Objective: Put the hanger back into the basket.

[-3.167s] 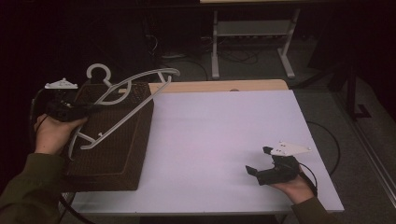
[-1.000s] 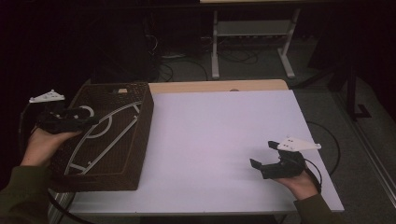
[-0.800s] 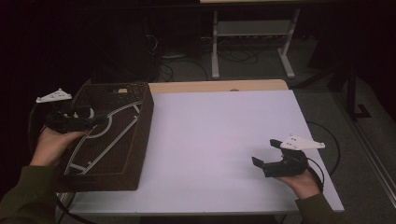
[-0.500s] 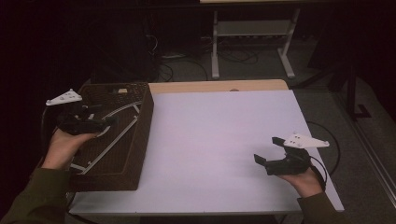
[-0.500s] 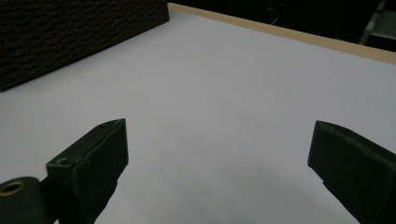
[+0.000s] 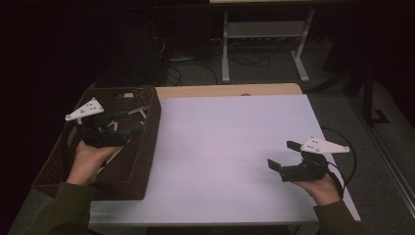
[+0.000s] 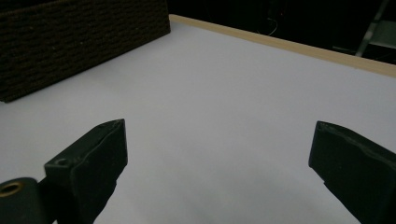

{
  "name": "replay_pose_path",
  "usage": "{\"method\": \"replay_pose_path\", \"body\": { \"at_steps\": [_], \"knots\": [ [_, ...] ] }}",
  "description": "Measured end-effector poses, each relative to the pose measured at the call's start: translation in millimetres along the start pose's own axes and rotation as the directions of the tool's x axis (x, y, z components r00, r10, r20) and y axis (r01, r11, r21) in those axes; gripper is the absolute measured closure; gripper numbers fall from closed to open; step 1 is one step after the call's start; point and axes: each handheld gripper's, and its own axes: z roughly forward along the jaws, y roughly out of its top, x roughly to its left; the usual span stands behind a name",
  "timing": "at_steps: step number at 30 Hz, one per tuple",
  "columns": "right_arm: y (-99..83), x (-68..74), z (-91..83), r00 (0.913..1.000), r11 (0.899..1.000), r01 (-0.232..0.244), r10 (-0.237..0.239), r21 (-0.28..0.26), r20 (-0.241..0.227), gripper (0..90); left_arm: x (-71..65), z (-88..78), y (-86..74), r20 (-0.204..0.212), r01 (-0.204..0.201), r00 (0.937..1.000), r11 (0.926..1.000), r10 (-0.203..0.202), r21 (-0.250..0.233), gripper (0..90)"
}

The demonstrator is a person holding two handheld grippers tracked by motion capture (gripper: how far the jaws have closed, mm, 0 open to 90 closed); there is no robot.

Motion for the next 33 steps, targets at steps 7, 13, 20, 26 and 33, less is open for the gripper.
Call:
{"method": "replay_pose_path", "body": {
  "at_steps": [7,13,20,26,33],
  "knots": [
    [10.8,-0.7,-4.3,0.9999,0.999,0.001,-0.001,-0.036,-0.011,3.1,-20.6,10.8,-5.3,0.047,-0.020,0.9986,0.9985,0.022,-0.051,9.3],
    [22.9,-2.8,-7.6,0.9997,0.998,0.014,-0.015,-0.064,-0.018,2.0,-32.9,17.0,-10.0,0.069,-0.054,0.9958,0.9939,0.060,-0.097,7.9],
    [43.7,-4.1,-11.7,0.9988,0.993,0.008,-0.014,-0.118,-0.047,1.2,-41.5,24.3,-15.3,0.103,-0.057,0.9923,0.9918,0.069,-0.114,3.0],
    [57.8,-5.4,-11.9,0.9984,0.985,0.012,-0.021,-0.174,-0.052,0.4,-45.3,30.6,-20.1,0.105,-0.048,0.9926,0.9925,0.060,-0.113,2.0],
    [68.0,-3.6,-14.3,0.9982,0.975,0.017,-0.030,-0.221,-0.053,0.4,-48.6,35.8,-25.4,0.094,-0.046,0.9940,0.9931,0.057,-0.108,1.9]
  ]
}}
